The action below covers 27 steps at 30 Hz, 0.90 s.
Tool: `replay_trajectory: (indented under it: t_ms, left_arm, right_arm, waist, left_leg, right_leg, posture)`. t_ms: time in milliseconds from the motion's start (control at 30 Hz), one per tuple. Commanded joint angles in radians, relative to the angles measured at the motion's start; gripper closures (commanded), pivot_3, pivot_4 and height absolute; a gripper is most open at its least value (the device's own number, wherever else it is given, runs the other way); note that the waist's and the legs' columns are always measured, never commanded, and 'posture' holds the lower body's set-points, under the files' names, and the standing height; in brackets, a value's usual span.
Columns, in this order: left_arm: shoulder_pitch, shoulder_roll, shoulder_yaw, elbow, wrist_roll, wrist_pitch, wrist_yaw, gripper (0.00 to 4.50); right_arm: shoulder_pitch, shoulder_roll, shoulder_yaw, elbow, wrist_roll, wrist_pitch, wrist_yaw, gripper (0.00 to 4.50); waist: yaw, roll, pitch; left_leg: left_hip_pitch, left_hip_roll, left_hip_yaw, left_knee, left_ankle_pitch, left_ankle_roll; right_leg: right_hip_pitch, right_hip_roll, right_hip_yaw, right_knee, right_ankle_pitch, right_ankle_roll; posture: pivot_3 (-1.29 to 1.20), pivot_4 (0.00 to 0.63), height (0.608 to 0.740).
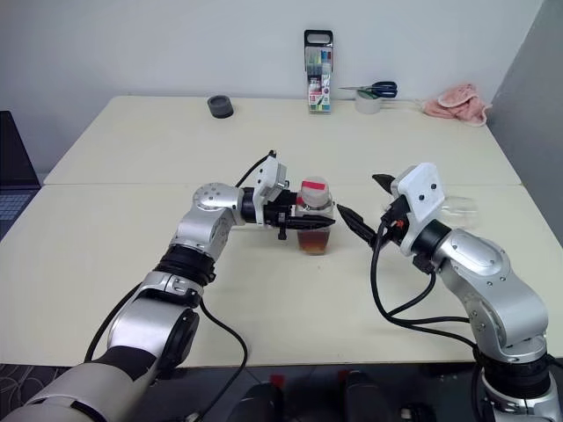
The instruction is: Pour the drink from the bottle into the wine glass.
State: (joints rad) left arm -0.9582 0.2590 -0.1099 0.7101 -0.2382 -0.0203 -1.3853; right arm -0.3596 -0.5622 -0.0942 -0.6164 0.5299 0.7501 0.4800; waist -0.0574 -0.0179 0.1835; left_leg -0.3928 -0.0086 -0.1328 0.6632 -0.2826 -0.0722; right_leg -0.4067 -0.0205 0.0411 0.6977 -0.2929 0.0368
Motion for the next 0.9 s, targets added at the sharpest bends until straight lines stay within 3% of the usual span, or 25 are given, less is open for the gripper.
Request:
replay_trajectory:
  t_ms: [33,300,867,900]
  left_arm:
    - [-0.007,0.002,0.027,-0.060,-0.035,0.010,0.001,2.85]
    - [0.020,0.002,0.013,-0.141,-0.059,0.061,-0.012,2.85]
    - [0.044,-0.003,0.000,-0.198,-0.057,0.084,-0.017,2.85]
    - [0.045,-0.003,-0.002,-0.200,-0.056,0.084,-0.018,2.85]
  right_arm:
    - [-0.005,-0.022,-0.037,-0.039,0.072,0.008,0.049,0.00]
    - [-0.108,0.001,-0.027,-0.032,0.217,0.096,0.018,0.00]
    - [-0.238,0.049,0.117,0.078,0.136,0.055,0.031,0.00]
    - [-0.239,0.057,0.117,0.081,0.133,0.050,0.027,0.17]
  waist:
    - [0.000,0.000,0.000]
    - [0.000,0.000,0.000]
    - [0.000,0.000,0.000]
    - [0.000,0.000,0.000]
  left_leg:
    - [0.000,0.000,0.000,0.000,0.000,0.000]
    - [0.000,0.000,0.000,0.000,0.000,0.000]
    - [0.000,0.000,0.000,0.000,0.000,0.000]
    - [0.000,0.000,0.000,0.000,0.000,0.000]
  right_leg:
    - [0.000,0.000,0.000,0.000,0.000,0.000]
    - [0.000,0.000,0.000,0.000,0.000,0.000]
    - [0.000,0.000,0.000,0.000,0.000,0.000]
    - [0.000,0.000,0.000,0.000,0.000,0.000]
  posture:
    - [0.00,0.150,0.740]
    - [0.00,0.150,0.740]
    - [0.00,0.150,0.740]
    - [0.00,0.150,0.740]
